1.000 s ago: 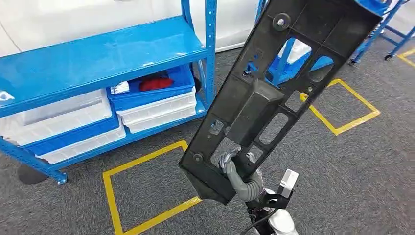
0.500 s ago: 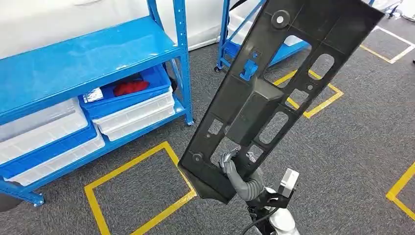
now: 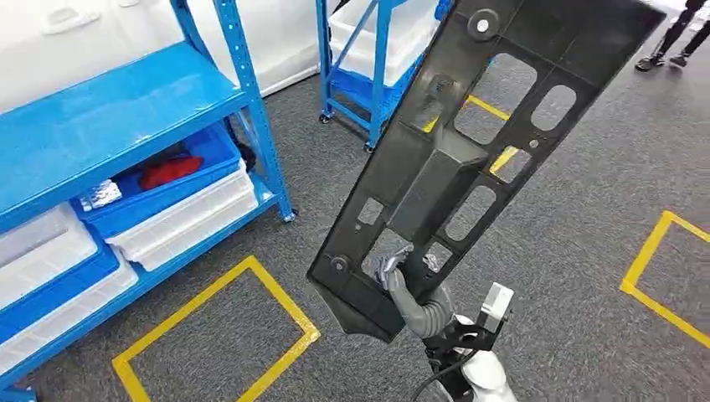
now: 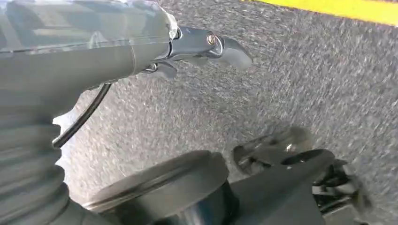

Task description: Take the parts from the cabinet and place them on the table.

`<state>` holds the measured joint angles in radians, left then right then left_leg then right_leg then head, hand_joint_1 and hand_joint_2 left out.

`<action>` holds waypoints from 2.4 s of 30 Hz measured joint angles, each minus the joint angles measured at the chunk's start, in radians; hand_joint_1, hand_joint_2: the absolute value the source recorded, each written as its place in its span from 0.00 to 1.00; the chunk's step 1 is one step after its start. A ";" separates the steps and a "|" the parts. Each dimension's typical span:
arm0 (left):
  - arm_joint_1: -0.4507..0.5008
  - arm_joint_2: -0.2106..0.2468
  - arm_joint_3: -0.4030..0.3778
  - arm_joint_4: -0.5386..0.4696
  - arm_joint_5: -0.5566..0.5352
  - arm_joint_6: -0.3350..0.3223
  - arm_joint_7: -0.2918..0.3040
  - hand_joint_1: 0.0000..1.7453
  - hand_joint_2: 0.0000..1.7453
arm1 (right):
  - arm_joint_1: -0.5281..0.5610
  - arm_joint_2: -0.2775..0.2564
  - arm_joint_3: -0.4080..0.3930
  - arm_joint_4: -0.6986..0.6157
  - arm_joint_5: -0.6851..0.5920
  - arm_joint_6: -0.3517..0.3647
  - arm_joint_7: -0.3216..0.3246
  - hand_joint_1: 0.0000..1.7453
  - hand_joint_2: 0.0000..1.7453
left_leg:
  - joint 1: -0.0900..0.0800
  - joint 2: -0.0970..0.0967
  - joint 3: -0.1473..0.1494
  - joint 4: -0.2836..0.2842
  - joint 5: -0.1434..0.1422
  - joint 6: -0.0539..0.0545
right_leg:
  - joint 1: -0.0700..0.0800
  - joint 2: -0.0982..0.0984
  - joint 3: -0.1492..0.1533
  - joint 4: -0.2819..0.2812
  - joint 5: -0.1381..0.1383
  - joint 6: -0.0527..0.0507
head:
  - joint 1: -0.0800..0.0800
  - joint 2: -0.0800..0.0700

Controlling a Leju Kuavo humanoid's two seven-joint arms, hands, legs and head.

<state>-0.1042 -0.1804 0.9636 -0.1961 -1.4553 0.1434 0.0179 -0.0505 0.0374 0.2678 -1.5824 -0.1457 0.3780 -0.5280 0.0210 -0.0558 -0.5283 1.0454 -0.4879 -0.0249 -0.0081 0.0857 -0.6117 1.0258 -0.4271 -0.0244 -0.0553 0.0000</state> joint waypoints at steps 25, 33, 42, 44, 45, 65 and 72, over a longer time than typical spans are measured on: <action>-0.009 -0.003 0.002 0.000 -0.010 -0.002 0.001 0.00 1.00 | 0.023 -0.003 -0.014 -0.026 -0.002 -0.003 0.010 1.00 1.00 | -0.020 0.062 -0.093 0.243 -0.179 0.001 | 0.003 -0.071 -0.004 -0.013 0.004 -0.008 | 0.000 0.000; 0.002 -0.006 0.002 0.000 -0.007 -0.003 -0.001 0.00 1.00 | 0.025 -0.003 -0.014 -0.031 -0.002 -0.003 0.011 1.00 1.00 | -0.003 -0.023 0.007 -0.019 -0.030 0.011 | 0.000 0.027 -0.029 0.016 0.008 0.023 | 0.000 0.000; 0.003 -0.008 0.002 0.000 -0.010 -0.002 0.014 0.00 1.00 | 0.028 -0.005 -0.015 -0.033 -0.007 -0.013 0.011 1.00 1.00 | -0.017 0.083 0.016 -0.037 -0.017 0.049 | -0.002 -0.081 -0.189 0.326 -0.115 0.053 | 0.000 0.000; 0.002 -0.008 0.002 0.000 -0.011 -0.002 0.015 0.00 1.00 | 0.031 -0.006 -0.015 -0.034 -0.011 -0.017 0.011 1.00 1.00 | -0.022 0.106 0.022 -0.038 -0.022 0.048 | -0.001 -0.088 -0.121 0.204 -0.041 0.044 | 0.000 0.000; 0.001 -0.008 0.002 0.000 -0.011 -0.002 0.015 0.00 1.00 | 0.032 -0.006 -0.015 -0.035 -0.012 -0.017 0.011 1.00 1.00 | -0.023 0.116 0.027 -0.038 -0.026 0.048 | 0.003 -0.102 -0.064 0.100 0.001 0.036 | 0.000 0.000; -0.002 -0.003 0.009 0.000 -0.001 0.003 0.007 0.00 1.00 | 0.015 -0.009 -0.017 -0.025 -0.022 -0.001 0.002 1.00 1.00 | -0.015 -0.004 -0.002 -0.024 -0.015 0.024 | 0.004 0.038 -0.022 0.006 0.006 0.024 | 0.000 0.000; 0.005 -0.005 0.011 0.000 0.004 0.002 0.005 0.00 1.00 | 0.008 -0.009 -0.017 -0.020 -0.023 0.000 0.000 1.00 1.00 | -0.018 0.080 0.006 -0.045 -0.004 0.051 | 0.001 -0.080 -0.175 0.312 -0.129 0.047 | 0.000 0.000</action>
<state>-0.0988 -0.1854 0.9743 -0.1961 -1.4511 0.1453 0.0229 -0.0428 0.0282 0.2506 -1.6022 -0.1682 0.3777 -0.5276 0.0035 0.0245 -0.5222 1.0000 -0.4918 0.0259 -0.0074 0.0061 -0.7864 1.3381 -0.5560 0.0231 -0.0553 0.0000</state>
